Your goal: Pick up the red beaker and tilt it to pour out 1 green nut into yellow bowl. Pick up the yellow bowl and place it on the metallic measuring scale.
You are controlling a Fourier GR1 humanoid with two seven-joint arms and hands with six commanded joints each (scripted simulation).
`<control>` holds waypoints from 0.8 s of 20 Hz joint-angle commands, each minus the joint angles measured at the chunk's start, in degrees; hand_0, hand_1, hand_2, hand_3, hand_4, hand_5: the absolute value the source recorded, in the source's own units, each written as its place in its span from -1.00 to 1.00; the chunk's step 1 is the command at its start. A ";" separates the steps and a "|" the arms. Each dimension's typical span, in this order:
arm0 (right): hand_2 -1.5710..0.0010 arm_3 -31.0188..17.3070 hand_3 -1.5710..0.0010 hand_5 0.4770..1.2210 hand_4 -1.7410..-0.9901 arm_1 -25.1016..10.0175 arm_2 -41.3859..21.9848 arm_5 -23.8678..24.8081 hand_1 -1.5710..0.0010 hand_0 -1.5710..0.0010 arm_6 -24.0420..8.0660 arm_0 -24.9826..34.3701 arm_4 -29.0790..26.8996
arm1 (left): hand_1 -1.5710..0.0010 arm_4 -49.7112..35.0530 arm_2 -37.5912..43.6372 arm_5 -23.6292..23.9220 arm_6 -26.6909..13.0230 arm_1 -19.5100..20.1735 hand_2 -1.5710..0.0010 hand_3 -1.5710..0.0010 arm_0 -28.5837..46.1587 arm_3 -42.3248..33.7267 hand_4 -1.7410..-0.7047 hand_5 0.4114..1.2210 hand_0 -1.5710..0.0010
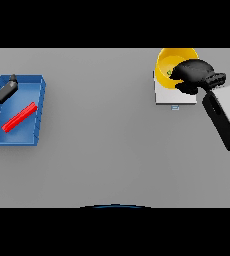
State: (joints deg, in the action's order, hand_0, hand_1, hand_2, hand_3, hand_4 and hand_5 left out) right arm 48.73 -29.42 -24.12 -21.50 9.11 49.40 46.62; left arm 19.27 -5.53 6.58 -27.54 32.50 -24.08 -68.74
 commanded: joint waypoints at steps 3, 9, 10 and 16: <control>-0.81 -4.76 -0.67 1.00 -1.00 0.65 0.72 2.67 -1.00 -1.00 0.68 0.34 0.44 | 1.00 0.37 -0.12 0.11 -1.26 0.15 1.00 1.00 -0.39 -1.25 0.96 -0.33 1.00; -0.73 -10.62 -0.70 1.00 -1.00 1.89 1.27 4.63 -1.00 -1.00 2.78 0.78 0.43 | 1.00 -0.06 -0.04 -0.13 -0.72 -0.24 1.00 1.00 -0.32 -0.29 0.96 -0.35 1.00; -0.72 -11.26 -0.74 1.00 -1.00 2.09 1.49 5.03 -1.00 -1.00 3.29 0.71 0.23 | 1.00 0.34 -0.07 0.29 -0.69 -0.24 1.00 1.00 -0.45 0.16 0.96 -0.35 1.00; -0.81 -13.06 -0.58 1.00 -0.99 3.28 1.84 5.55 -0.88 -0.87 3.62 1.35 -0.23 | 1.00 1.00 -0.40 0.29 -0.94 0.03 1.00 1.00 -1.22 0.06 0.96 -0.36 1.00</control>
State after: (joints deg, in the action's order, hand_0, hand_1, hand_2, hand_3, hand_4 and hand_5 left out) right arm 35.69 -26.12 -22.28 -15.95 12.84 50.77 46.39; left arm 20.26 -5.94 6.86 -28.45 32.52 -25.31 -68.68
